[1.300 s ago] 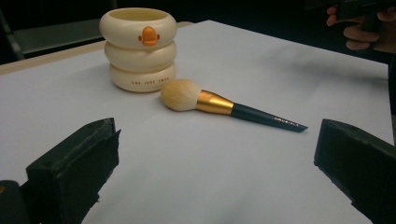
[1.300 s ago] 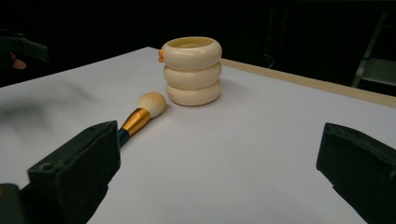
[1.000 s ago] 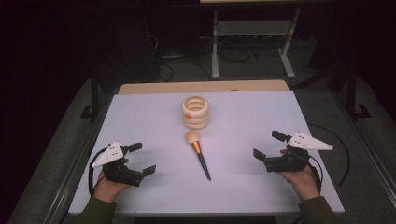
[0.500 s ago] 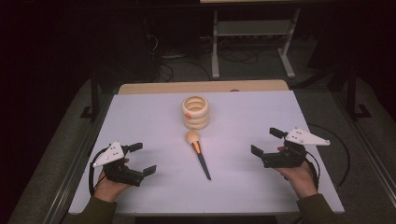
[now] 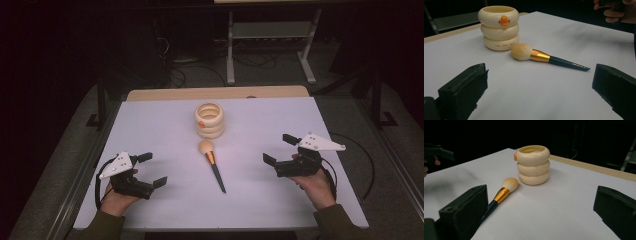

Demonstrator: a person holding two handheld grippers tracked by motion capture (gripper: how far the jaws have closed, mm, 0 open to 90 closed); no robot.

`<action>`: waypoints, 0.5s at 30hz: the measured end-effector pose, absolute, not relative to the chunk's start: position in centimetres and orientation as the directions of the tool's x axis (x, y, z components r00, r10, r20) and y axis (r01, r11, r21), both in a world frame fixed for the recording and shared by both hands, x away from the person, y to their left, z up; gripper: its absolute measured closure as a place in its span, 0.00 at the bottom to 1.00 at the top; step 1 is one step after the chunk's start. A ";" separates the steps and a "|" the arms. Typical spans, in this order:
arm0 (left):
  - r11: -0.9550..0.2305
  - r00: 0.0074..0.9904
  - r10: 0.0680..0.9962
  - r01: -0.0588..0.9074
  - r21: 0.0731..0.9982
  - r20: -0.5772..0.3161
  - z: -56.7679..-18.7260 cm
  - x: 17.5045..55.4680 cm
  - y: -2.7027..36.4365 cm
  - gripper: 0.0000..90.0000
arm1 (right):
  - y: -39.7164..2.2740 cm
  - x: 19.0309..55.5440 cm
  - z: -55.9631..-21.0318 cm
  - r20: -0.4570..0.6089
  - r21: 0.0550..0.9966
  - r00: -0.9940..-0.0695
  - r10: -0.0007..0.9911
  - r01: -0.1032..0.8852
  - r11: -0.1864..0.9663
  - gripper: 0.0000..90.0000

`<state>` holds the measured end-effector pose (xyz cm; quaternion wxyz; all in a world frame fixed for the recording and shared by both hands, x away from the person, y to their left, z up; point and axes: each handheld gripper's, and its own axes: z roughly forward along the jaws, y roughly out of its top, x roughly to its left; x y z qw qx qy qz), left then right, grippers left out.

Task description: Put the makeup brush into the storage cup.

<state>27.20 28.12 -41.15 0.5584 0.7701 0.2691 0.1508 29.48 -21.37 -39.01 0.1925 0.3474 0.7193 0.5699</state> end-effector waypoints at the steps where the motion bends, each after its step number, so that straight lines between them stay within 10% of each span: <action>1: -0.232 0.810 0.583 0.246 0.941 -0.068 -41.1 27.2 28.1 0.00 | -21.3 29.5 -39.0 0.124 0.953 -0.686 0.717 0.284 0.106 0.00; 15: -0.233 0.810 0.583 0.251 0.940 -0.071 -41.1 27.2 28.1 0.00 | -20.7 29.9 -38.7 0.122 0.956 -0.698 0.705 0.273 0.105 0.00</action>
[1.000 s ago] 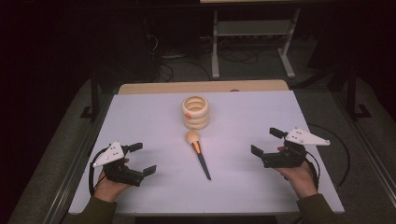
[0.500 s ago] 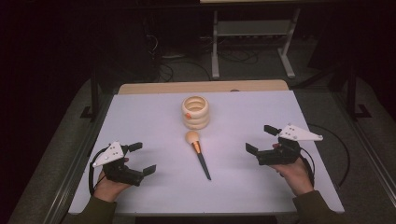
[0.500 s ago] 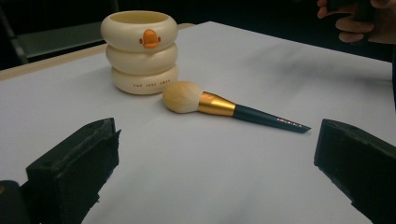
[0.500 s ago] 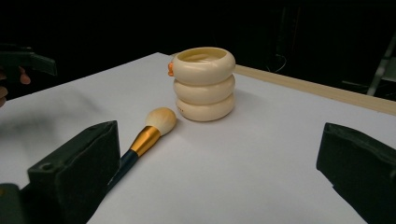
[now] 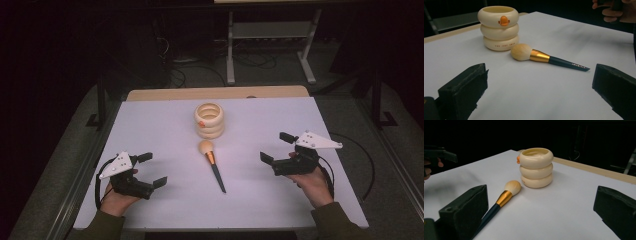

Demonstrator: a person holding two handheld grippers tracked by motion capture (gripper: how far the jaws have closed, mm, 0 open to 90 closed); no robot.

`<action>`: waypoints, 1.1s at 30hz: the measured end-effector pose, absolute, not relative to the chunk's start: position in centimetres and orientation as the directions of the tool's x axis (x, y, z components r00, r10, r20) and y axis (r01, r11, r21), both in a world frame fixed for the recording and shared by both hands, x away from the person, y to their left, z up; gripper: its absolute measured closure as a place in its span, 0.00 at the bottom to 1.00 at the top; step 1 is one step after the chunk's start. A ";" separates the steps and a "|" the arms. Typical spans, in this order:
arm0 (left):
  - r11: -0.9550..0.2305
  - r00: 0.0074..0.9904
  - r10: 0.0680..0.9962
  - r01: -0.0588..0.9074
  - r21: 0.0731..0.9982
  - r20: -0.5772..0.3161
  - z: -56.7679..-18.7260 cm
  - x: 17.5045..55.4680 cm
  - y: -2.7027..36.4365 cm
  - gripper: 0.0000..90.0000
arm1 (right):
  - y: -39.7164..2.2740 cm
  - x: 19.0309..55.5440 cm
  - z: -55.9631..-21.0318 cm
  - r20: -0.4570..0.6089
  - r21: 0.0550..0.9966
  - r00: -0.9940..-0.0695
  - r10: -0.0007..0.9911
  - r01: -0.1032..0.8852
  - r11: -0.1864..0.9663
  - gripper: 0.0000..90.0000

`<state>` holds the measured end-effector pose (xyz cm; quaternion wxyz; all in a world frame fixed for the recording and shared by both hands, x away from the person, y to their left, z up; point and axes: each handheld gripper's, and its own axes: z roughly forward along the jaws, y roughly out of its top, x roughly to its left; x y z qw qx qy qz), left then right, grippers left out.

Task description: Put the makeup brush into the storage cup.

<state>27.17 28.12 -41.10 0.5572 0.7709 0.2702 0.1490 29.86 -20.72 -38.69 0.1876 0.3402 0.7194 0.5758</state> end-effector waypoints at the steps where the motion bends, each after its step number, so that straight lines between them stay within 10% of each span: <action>1: -0.234 0.810 0.583 0.250 0.940 -0.071 -41.1 27.2 28.1 0.00 | -20.7 29.9 -38.7 0.120 0.957 -0.699 0.705 0.271 0.106 0.00; 33: -0.231 0.812 0.579 0.247 0.941 -0.071 -41.1 27.2 28.1 0.00 | -18.5 31.3 -37.9 0.137 0.959 -0.736 0.663 0.266 0.096 0.00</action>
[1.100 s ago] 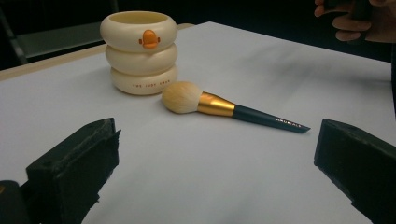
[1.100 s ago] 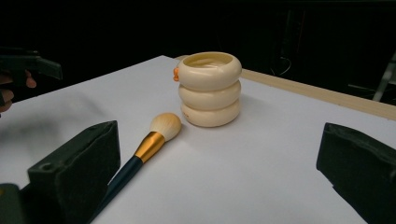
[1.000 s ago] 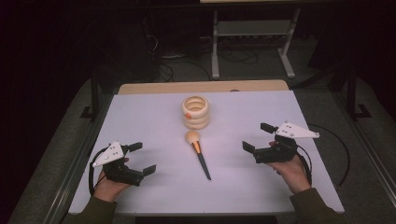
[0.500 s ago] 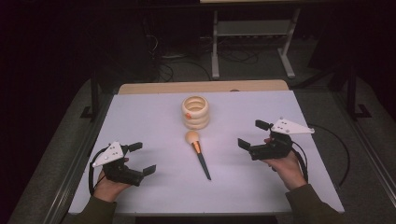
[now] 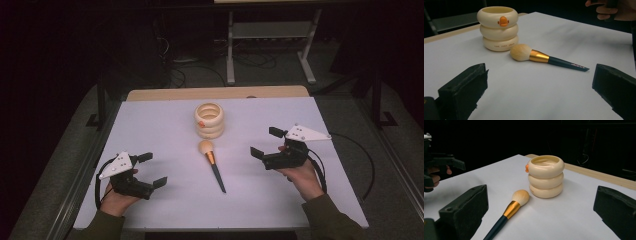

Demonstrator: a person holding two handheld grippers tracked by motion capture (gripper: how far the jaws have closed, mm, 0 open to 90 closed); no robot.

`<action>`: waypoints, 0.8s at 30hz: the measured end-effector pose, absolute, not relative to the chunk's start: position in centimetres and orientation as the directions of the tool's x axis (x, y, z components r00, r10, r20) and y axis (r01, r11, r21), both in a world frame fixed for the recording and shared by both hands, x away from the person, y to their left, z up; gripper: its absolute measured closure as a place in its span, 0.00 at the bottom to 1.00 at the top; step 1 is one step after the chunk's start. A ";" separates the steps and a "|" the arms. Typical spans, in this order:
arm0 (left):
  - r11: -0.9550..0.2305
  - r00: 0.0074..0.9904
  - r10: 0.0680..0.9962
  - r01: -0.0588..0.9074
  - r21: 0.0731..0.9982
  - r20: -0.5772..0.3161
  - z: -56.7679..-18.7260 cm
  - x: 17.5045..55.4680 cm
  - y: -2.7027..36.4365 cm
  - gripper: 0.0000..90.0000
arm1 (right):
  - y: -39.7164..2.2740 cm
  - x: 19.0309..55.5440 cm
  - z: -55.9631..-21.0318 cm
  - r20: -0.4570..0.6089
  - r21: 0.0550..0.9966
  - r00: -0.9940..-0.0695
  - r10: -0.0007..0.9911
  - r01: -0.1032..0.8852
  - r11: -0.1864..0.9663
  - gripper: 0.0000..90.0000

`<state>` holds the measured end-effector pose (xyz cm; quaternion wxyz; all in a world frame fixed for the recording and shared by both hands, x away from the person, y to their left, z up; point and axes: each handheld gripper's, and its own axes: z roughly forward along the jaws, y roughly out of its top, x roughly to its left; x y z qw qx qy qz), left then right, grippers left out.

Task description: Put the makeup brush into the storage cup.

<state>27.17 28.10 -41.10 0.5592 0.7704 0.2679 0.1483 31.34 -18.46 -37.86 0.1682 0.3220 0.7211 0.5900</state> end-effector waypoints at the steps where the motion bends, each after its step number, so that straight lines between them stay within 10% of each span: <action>1: -0.231 0.812 0.579 0.247 0.941 -0.071 -41.1 27.2 28.1 0.00 | -18.3 31.4 -37.8 0.136 0.959 -0.739 0.660 0.266 0.100 0.00; 24: -0.231 0.815 0.574 0.248 0.941 -0.074 -41.1 27.2 28.0 0.00 | -16.9 31.9 -38.0 0.136 0.955 -0.752 0.645 0.273 0.117 0.00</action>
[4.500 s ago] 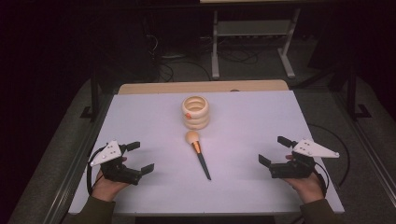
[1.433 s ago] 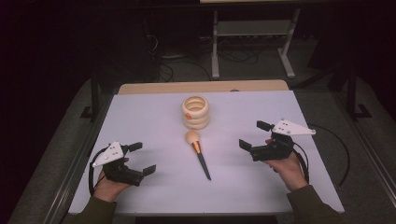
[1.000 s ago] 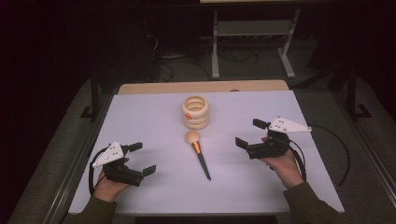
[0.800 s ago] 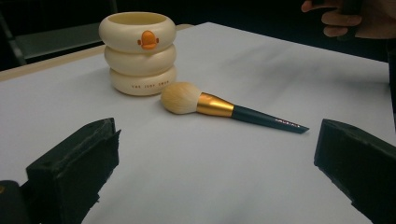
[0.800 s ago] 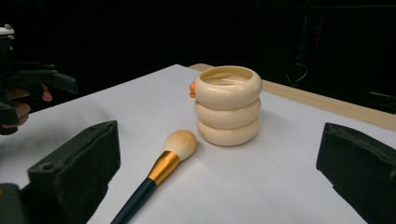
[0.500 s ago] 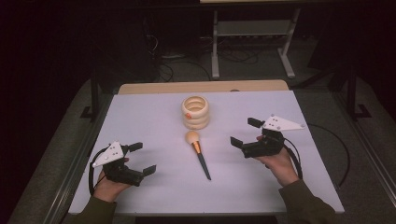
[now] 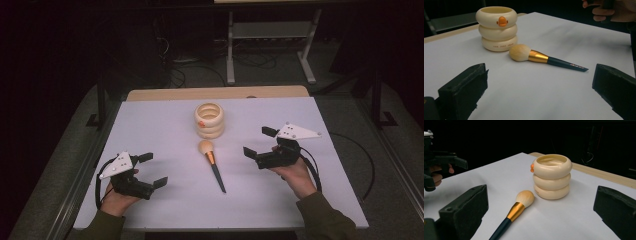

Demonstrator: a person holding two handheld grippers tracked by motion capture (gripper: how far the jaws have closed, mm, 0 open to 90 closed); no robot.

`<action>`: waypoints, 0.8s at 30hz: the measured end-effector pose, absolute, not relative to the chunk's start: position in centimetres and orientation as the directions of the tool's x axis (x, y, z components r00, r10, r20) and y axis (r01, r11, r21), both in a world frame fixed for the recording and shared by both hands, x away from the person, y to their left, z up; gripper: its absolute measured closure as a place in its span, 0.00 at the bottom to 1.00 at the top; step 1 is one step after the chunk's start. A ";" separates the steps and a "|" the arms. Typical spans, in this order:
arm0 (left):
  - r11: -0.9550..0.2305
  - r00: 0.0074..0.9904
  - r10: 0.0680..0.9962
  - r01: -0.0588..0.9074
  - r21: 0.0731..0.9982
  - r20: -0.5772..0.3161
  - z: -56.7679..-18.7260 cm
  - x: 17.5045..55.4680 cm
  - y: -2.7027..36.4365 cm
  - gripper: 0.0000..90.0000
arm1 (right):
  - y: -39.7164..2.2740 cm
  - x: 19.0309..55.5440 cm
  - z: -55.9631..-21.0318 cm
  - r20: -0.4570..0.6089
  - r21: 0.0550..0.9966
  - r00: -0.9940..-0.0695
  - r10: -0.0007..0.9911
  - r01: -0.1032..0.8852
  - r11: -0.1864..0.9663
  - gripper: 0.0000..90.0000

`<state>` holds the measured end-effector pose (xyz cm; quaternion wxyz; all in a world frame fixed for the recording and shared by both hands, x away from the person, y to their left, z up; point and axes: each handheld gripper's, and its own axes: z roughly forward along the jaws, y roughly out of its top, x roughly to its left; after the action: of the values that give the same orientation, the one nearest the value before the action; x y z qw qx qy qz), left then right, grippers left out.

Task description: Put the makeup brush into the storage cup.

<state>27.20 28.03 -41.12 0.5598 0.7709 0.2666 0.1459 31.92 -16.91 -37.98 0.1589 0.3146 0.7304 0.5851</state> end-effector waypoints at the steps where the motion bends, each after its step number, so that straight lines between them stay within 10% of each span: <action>1: -0.232 0.816 0.574 0.247 0.941 -0.073 -41.1 27.2 28.0 0.00 | -16.9 31.9 -38.0 0.137 0.955 -0.751 0.645 0.274 0.116 0.00; 24: -0.225 0.818 0.570 0.241 0.944 -0.073 -41.0 27.1 28.0 0.00 | -14.4 33.1 -37.7 0.139 0.956 -0.775 0.617 0.266 0.120 0.00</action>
<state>27.14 28.02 -41.05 0.5640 0.7688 0.2638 0.1460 33.09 -14.41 -37.72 0.1483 0.3011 0.7334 0.5912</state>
